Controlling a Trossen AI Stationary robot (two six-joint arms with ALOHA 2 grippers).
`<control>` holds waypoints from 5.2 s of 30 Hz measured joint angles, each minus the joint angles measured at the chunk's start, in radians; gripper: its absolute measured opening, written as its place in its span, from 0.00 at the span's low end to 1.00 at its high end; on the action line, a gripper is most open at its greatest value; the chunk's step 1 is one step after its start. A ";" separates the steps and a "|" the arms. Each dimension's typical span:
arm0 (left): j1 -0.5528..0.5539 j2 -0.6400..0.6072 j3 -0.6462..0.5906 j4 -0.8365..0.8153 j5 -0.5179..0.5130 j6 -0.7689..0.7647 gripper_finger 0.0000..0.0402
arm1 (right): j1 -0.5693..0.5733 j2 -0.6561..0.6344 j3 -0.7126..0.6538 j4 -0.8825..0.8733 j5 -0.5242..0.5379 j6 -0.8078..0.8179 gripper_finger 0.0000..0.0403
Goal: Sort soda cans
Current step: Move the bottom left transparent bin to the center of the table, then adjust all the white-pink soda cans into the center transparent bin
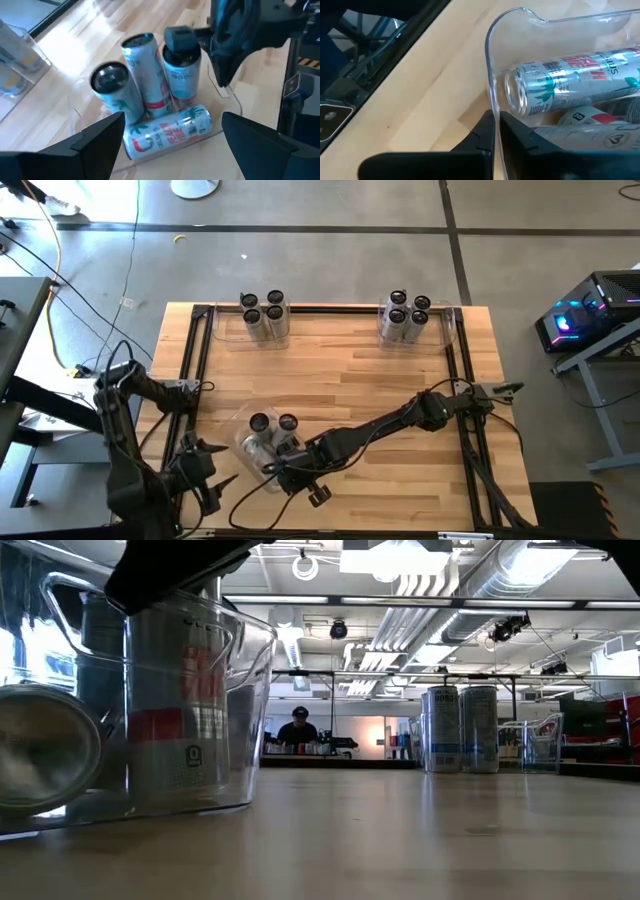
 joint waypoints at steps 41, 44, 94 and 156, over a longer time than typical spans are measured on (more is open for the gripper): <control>-0.048 0.180 -0.068 0.005 -0.040 -0.241 0.82 | 0.031 -0.045 -0.008 -0.052 0.040 0.130 0.44; -0.048 0.180 -0.068 0.017 -0.040 -0.223 0.82 | 0.039 -0.071 -0.008 -0.072 0.043 0.146 0.44; -0.070 0.179 -0.067 0.008 0.008 -0.295 0.82 | -0.165 -0.290 -0.340 0.395 0.042 0.301 0.06; 0.280 -0.331 -0.518 0.291 0.248 0.068 0.15 | 0.394 -0.372 -0.224 -0.388 0.813 0.859 0.06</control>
